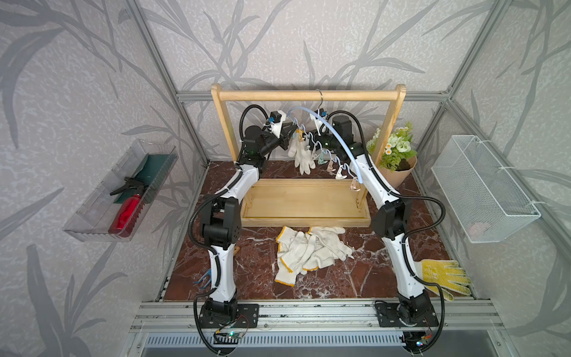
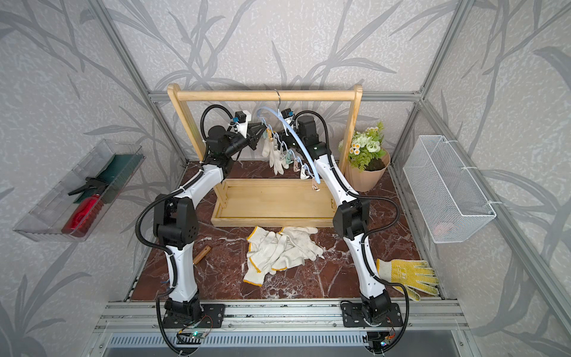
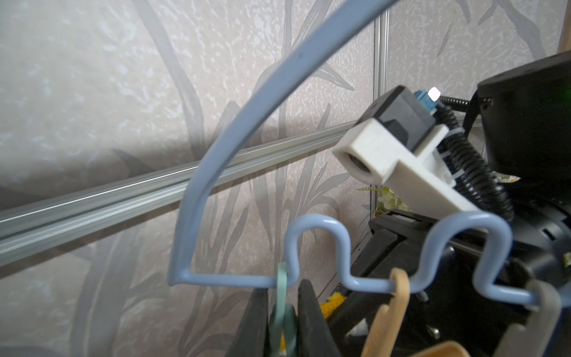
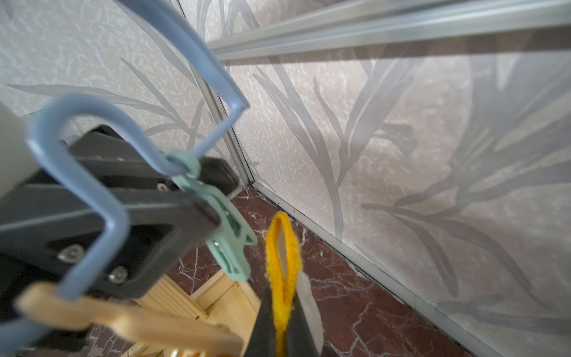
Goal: Clip the gloves onto a hanger to dry
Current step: Clamp the glove onto the hanger.
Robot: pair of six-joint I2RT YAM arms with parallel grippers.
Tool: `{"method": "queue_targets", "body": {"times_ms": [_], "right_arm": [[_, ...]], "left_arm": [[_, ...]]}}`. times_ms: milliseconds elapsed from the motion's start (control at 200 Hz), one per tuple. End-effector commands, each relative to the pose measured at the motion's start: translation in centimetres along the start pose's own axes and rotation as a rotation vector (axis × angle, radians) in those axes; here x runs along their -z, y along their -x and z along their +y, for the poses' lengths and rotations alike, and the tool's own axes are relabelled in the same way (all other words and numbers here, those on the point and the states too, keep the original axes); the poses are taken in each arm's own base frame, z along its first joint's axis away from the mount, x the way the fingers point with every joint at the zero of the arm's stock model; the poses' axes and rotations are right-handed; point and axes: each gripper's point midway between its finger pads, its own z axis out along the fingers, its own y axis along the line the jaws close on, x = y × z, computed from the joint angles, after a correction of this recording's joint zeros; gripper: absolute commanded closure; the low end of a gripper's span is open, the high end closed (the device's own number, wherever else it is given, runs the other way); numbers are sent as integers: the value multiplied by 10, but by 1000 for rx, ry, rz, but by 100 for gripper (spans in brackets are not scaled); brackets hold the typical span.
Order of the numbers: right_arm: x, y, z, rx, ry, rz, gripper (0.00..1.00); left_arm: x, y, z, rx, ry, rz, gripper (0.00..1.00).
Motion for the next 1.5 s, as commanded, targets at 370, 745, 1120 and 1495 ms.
{"method": "queue_targets", "body": {"times_ms": [370, 745, 1120, 1495], "right_arm": [[33, -19, 51, 110, 264, 144, 100], [32, -3, 69, 107, 389, 72, 100], [35, 14, 78, 110, 460, 7, 100], [38, 18, 86, 115, 530, -13, 100]], "left_arm": [[24, 51, -40, 22, -177, -78, 100], [32, 58, -40, 77, -229, -97, 100], [35, 62, -41, 127, -283, -115, 100], [36, 65, -49, 164, -364, -120, 100]]}}
